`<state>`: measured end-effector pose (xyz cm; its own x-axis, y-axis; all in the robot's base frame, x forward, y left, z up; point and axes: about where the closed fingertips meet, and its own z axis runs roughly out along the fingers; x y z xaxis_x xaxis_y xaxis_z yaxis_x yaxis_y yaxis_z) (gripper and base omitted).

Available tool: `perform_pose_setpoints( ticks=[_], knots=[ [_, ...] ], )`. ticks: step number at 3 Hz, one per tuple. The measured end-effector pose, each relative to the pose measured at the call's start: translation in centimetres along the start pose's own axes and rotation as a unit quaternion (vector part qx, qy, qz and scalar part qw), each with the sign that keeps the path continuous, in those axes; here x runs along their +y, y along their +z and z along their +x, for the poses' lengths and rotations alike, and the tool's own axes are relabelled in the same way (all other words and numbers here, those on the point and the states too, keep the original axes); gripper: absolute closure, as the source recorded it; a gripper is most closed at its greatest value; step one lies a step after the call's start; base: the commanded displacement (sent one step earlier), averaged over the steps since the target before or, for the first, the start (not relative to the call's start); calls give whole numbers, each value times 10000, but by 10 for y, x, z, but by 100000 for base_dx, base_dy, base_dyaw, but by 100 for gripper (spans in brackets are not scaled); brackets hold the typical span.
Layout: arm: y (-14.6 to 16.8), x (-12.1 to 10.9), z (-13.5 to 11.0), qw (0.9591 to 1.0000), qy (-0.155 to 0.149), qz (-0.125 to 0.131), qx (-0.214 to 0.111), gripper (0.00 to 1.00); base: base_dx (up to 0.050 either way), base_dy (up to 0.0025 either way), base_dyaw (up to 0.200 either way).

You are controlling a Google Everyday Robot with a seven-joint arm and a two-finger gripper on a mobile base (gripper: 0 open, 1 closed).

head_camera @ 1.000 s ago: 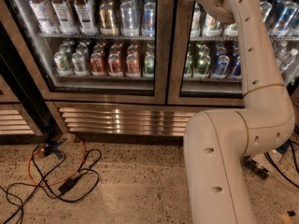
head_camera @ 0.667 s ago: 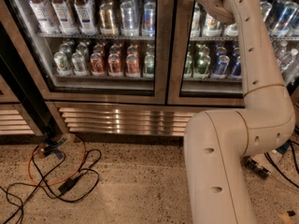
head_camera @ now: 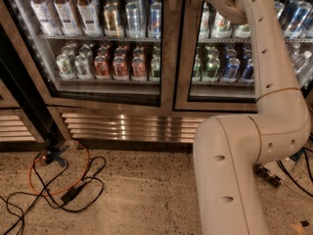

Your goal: Open left fridge door

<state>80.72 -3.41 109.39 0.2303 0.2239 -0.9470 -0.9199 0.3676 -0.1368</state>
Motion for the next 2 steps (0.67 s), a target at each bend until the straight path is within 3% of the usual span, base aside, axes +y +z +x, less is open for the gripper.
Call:
perform_pose_setpoints(
  ticks=[2],
  knots=[
    [-5,6,-3,9999,10,-116,-6,100,0,0,0]
  ],
)
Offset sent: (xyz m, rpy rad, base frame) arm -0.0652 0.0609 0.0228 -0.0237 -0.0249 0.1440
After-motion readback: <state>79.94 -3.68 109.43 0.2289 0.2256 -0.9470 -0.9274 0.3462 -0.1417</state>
